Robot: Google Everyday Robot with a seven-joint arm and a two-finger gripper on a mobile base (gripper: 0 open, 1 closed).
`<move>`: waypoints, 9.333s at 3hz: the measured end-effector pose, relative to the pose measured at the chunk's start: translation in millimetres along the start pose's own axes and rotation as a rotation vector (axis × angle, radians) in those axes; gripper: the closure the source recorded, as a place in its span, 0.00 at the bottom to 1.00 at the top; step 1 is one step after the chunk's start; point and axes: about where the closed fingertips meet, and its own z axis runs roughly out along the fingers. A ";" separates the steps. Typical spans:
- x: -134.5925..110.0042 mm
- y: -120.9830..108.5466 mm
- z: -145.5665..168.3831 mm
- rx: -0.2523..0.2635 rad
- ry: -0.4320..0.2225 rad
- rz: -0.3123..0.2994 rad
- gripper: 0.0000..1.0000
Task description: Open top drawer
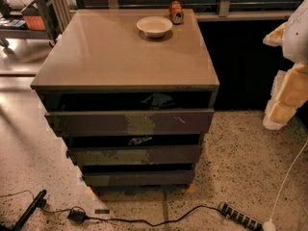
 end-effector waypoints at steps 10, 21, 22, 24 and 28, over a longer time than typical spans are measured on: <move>-21.5 23.7 252.3 -0.537 -0.132 -0.139 0.00; -78.6 -28.2 306.1 -0.522 -0.289 -0.192 0.00; -77.6 -22.1 327.8 -0.575 -0.274 -0.188 0.00; -76.6 -15.3 331.6 -0.603 -0.272 -0.205 0.00; -56.4 26.0 318.8 -0.668 -0.304 -0.259 0.00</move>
Offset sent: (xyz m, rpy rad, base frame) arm 0.0559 0.0094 -0.0652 0.0423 0.0790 0.0152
